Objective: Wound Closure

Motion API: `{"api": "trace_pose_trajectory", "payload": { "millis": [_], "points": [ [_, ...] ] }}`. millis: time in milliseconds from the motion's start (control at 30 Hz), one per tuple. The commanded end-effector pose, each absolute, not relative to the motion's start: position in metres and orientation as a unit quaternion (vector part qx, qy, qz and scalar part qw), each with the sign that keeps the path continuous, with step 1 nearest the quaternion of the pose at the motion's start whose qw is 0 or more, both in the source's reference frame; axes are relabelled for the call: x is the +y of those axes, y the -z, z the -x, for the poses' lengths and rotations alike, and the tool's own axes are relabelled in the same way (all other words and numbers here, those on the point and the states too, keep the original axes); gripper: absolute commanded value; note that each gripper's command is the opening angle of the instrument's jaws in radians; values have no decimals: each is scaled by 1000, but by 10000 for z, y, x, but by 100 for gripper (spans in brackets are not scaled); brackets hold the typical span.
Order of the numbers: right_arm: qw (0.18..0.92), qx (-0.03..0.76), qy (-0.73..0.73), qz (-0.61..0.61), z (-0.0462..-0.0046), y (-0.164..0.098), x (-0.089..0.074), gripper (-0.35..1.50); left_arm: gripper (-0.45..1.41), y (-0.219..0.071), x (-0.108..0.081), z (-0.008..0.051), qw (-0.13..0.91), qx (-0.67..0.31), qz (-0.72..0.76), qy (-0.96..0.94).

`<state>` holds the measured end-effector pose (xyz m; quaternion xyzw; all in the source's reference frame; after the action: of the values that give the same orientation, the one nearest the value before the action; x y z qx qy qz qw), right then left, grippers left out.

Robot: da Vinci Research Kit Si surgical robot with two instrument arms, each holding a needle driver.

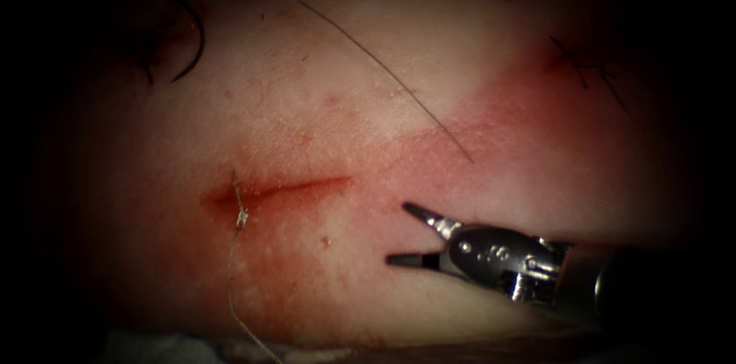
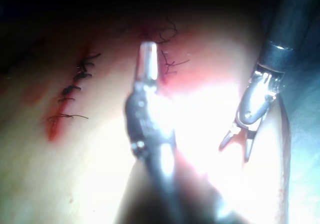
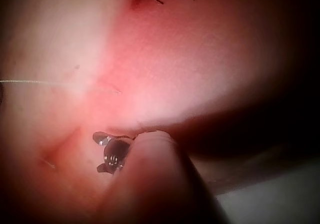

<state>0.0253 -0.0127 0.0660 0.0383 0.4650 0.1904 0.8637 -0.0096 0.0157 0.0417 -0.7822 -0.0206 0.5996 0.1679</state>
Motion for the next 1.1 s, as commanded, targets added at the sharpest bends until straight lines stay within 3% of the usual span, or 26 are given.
{"api": "trace_pose_trajectory", "payload": {
  "millis": [33, 200, 467, 533, 567, 600, 633, 733, 1100],
  "points": [
    [862, 469, -189, -39, -263, -668, -142, 148, -45, -446, 150, 135, 167, -36, 780, -602],
    [859, 472, -192, -42, -261, -671, -156, 148, -45, -507, 144, 219, 181, -62, 782, -593],
    [858, 472, -199, -45, -259, -674, -167, 148, -45, -616, 166, 301, 224, -99, 773, -586],
    [857, 473, -198, -46, -259, -674, -169, 148, 21, -650, 168, 302, 261, -141, 754, -586],
    [857, 473, -197, -46, -258, -673, -170, 148, 89, -670, 165, 297, 286, -162, 725, -605],
    [857, 473, -197, -46, -258, -673, -170, 148, 89, -670, 165, 297, 286, -162, 725, -605],
    [857, 473, -197, -46, -257, -673, -170, 148, 116, -684, 161, 289, 292, -170, 696, -633],
    [857, 473, -197, -46, -257, -673, -171, 148, 125, -701, 152, 251, 273, -193, 640, -692],
    [857, 475, -194, -47, -257, -676, -175, 148, 123, -651, 164, 26, 228, -148, 550, -789]
  ]
}}
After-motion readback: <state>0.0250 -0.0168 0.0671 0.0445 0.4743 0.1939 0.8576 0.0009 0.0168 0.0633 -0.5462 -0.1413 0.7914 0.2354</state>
